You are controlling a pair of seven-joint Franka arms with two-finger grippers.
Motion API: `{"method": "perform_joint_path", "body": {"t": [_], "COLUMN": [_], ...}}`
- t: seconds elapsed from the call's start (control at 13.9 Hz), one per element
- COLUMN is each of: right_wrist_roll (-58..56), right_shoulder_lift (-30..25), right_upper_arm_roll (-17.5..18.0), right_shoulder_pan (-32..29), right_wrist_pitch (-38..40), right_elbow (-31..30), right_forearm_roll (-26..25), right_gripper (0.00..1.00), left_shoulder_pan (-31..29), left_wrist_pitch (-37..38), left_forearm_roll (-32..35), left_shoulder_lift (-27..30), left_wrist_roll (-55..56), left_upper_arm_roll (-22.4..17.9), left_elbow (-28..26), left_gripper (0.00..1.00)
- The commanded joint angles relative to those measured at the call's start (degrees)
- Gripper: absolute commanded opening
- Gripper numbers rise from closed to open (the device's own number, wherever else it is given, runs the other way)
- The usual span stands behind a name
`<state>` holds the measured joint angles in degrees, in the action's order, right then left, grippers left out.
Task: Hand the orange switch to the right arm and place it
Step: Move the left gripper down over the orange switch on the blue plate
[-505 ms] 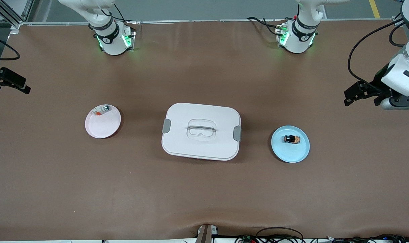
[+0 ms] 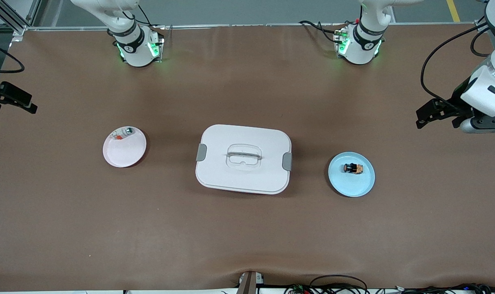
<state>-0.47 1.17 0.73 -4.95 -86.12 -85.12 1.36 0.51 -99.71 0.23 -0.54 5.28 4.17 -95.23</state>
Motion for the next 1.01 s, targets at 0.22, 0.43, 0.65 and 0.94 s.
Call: {"method": "perform_joint_path", "body": {"t": [0.22,0.43,0.65,0.94], "right_wrist_roll": [0.6,0.6,0.6,0.6], "right_shoulder_lift": [-1.1,-1.1,-1.1,-1.1], "right_upper_arm_roll": [0.1,0.0,0.1,0.0], "right_shoulder_pan": [-0.3,-0.5,-0.5,-0.5], "right_wrist_pitch": [-0.7,-0.8,-0.5,-0.2], "right_elbow": [-0.8,-0.8,-0.8,-0.8], "right_forearm_roll": [0.0,0.2,0.2,0.2], "right_gripper": [1.0,1.0,1.0,1.0], "left_shoulder_pan": [0.5,1.8,2.3,2.6], "left_wrist_pitch": [1.2,-0.7,-6.6,-15.3], "left_forearm_roll": [-1.0,-1.0,-1.1,-1.1], "left_shoulder_lift": [-3.6,-5.4,-5.4,-6.0], "left_wrist_roll": [0.9,0.9,1.1,1.4], "left_upper_arm_roll": [0.6,0.8,1.1,1.3], "left_elbow": [0.8,-1.2,-6.0,-12.4], "left_gripper": [1.0,1.0,1.0,1.0]}}
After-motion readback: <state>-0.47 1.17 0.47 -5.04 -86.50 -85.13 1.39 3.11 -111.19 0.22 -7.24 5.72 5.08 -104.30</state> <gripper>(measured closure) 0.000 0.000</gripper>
